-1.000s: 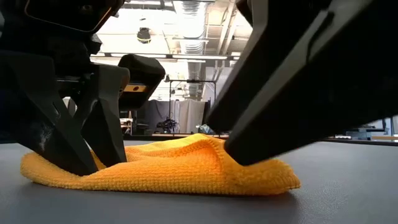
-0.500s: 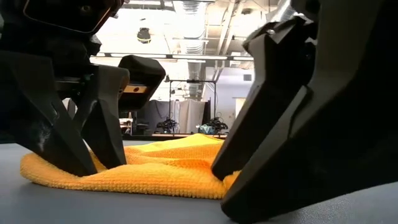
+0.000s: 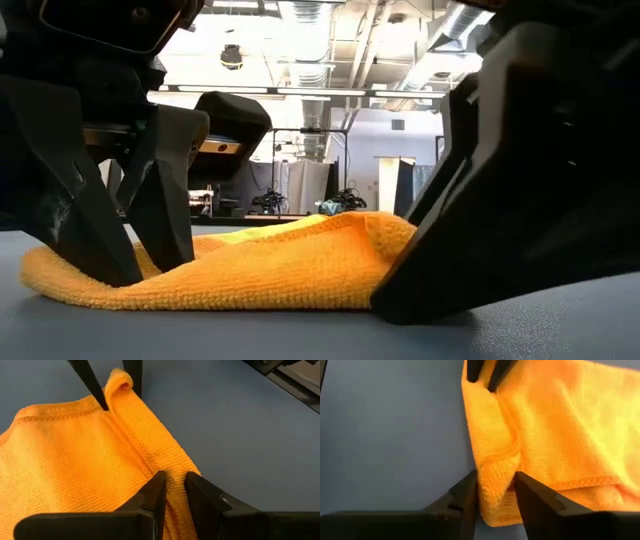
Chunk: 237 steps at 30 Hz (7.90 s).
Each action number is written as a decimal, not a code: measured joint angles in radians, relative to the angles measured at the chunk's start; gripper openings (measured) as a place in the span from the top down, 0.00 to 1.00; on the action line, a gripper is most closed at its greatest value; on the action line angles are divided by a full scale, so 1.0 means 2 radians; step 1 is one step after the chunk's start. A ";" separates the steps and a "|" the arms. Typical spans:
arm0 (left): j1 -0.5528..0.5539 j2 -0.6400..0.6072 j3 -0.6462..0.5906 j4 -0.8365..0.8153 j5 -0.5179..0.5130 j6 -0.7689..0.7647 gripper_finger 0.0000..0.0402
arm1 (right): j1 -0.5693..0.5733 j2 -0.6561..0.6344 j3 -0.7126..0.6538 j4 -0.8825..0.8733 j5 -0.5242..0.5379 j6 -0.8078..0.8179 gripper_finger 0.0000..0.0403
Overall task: Roll towel
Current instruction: Roll the orange microfiber cloth
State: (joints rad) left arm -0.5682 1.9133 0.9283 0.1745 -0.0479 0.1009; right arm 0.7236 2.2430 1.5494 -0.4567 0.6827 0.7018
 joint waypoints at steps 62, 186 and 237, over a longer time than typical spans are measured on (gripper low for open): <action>0.029 -0.023 0.000 -0.051 0.086 -0.018 0.84 | 0.021 -0.063 -0.001 0.114 -0.071 -0.232 0.44; 0.031 -0.023 0.000 -0.050 0.111 0.001 0.84 | -0.006 0.002 0.038 0.036 -0.105 -0.032 0.61; 0.038 -0.023 0.000 -0.026 0.126 0.002 0.84 | -0.040 0.002 0.144 0.005 -0.152 -0.136 0.52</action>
State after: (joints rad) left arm -0.4915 1.8675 0.9279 0.1226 0.2047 0.1058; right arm 0.6437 2.2467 1.8371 -0.4465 0.3782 0.4290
